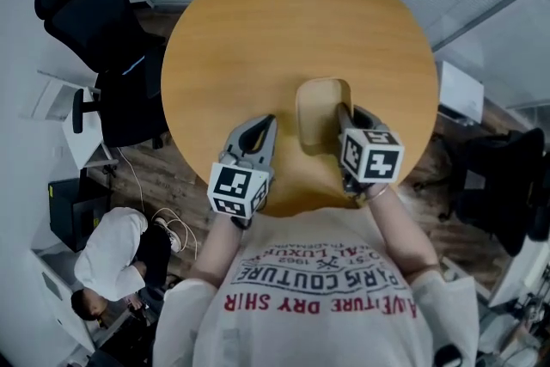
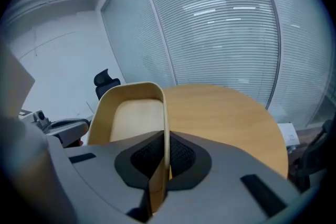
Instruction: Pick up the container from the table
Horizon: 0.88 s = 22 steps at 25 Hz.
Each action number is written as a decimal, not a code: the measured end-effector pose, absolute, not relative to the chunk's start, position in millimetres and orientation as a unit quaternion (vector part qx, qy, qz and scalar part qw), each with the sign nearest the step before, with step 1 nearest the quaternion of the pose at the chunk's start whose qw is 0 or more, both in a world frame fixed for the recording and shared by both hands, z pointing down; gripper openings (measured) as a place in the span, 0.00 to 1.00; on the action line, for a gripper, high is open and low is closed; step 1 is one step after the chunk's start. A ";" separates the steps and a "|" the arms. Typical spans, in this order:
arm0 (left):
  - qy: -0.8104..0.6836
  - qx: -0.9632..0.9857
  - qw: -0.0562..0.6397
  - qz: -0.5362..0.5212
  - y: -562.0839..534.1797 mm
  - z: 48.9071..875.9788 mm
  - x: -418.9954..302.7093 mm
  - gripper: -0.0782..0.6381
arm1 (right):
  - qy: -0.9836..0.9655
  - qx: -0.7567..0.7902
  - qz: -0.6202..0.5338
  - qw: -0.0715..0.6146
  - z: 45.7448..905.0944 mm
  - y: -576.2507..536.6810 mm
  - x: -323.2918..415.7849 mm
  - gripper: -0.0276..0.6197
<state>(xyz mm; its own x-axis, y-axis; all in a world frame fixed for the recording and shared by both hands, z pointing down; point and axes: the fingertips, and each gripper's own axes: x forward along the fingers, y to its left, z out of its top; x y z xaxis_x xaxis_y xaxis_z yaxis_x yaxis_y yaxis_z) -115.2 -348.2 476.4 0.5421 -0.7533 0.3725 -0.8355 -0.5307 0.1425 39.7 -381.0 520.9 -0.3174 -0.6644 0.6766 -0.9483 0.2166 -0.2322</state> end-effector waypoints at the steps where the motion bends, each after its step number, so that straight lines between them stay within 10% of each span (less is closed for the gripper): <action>1: -0.463 0.864 0.148 0.131 -348.7 471.5 -115.8 0.11 | -0.755 0.540 0.302 0.217 509.6 -381.1 38.1 0.05; 22: -0.500 0.863 0.035 0.061 -326.3 357.7 -109.9 0.11 | -0.849 0.525 0.005 0.051 352.4 -333.7 39.7 0.05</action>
